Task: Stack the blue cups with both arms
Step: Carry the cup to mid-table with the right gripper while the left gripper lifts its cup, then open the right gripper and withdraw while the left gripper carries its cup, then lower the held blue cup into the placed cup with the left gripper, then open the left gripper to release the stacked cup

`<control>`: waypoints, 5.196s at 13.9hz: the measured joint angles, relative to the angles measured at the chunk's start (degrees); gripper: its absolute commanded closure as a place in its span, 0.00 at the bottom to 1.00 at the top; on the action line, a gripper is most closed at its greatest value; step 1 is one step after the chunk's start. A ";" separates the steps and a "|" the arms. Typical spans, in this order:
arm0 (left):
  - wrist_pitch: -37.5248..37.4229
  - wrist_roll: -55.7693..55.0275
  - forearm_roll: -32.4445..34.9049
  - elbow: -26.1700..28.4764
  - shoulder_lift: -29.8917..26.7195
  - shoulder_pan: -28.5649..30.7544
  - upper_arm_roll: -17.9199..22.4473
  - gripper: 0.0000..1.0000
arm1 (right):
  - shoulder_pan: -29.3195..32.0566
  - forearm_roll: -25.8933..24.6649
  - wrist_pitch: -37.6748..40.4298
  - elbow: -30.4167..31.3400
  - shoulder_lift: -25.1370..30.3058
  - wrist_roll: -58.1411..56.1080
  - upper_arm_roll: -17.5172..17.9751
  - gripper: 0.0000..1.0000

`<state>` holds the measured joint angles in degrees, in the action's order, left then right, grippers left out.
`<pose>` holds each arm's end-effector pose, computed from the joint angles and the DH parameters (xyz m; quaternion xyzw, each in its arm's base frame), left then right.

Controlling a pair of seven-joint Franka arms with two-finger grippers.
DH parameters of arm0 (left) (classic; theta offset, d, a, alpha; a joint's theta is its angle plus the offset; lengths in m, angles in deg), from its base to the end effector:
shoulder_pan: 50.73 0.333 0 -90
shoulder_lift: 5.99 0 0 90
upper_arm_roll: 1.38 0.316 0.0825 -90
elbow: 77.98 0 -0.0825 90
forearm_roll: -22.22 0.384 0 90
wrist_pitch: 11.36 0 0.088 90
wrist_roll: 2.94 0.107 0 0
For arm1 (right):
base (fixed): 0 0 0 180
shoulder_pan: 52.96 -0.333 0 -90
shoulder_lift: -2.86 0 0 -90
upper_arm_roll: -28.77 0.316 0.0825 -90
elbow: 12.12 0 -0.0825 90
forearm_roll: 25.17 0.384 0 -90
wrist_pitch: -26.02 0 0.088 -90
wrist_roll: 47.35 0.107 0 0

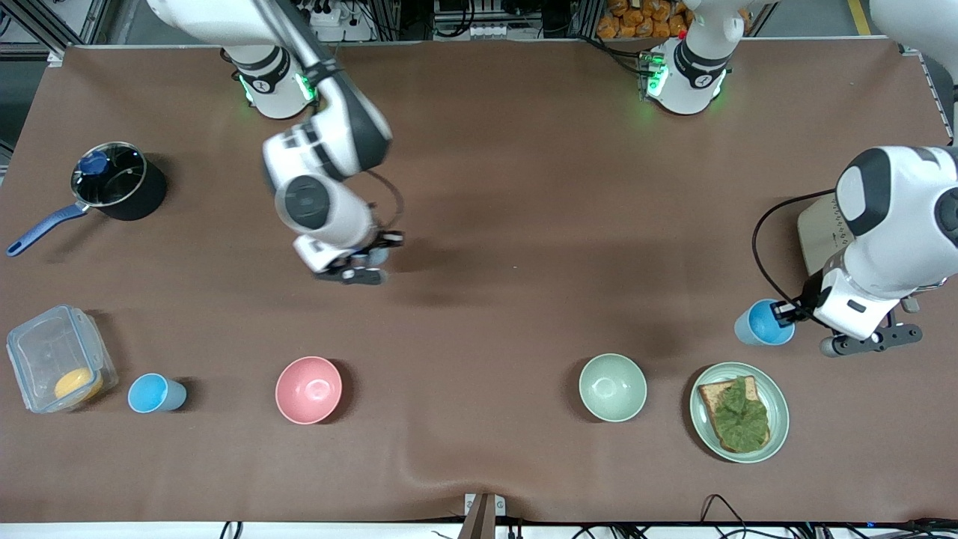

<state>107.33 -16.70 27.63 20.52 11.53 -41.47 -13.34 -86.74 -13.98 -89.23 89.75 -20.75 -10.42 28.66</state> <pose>0.6475 -0.0143 0.4162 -0.9963 -0.0804 -0.0283 0.0070 0.5187 0.3595 0.3138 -0.9895 0.0774 0.1208 0.0171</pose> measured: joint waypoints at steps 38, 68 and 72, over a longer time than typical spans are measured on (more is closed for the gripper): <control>-24.52 -22.90 -10.04 -6.79 -14.64 -2.20 -20.12 1.00 | 18.95 -6.77 29.91 -20.54 7.30 -19.79 -2.62 0.00; 3.72 -67.19 8.44 -15.58 20.40 -46.05 -7.33 1.00 | 32.61 -8.75 23.68 -13.43 20.77 -33.87 -3.22 0.00; 6.13 -67.19 8.44 -16.27 20.68 -46.03 -6.82 1.00 | 32.61 -8.75 23.68 -13.29 20.76 -33.87 -3.22 0.00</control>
<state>113.47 -83.89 36.07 4.25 32.21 -87.50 -20.17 -54.13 -22.74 -65.55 76.47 0.01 -44.29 25.44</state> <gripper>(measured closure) 0.974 0.000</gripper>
